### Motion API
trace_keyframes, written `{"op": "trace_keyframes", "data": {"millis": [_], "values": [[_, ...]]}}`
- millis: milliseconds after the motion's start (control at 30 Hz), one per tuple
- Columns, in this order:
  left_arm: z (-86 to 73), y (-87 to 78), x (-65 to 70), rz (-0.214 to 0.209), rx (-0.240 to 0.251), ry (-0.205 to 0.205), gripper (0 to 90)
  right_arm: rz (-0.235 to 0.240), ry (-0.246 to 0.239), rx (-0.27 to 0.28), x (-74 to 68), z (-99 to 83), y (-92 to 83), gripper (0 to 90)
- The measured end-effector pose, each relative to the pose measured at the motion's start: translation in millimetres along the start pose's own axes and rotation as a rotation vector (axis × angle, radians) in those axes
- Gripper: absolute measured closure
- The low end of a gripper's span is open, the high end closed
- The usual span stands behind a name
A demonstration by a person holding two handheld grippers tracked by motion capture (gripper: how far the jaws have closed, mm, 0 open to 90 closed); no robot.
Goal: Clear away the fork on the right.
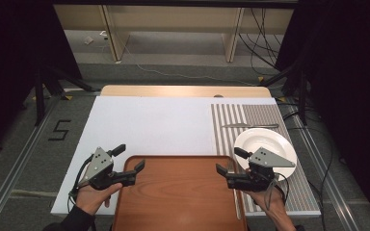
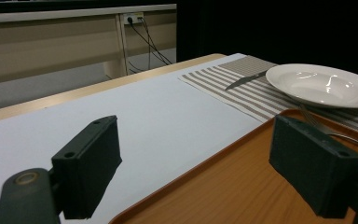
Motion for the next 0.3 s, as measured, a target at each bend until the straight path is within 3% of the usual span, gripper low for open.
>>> {"op": "trace_keyframes", "data": {"millis": [300], "values": [[0.1,0.0,-0.2,0.0,0.0,0.001,16.0,0.002,0.0,-0.001,0.1,-0.8,1.4,16.1]]}}
Point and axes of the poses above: each handheld gripper's, and its own axes: y roughly forward along the jaws, z roughly out of its top, x roughly to its right, the point moved 4 cm from there along y, roughly forward along the jaws, and after that the axes turned 5 degrees about -z, right-handed, at the moved point
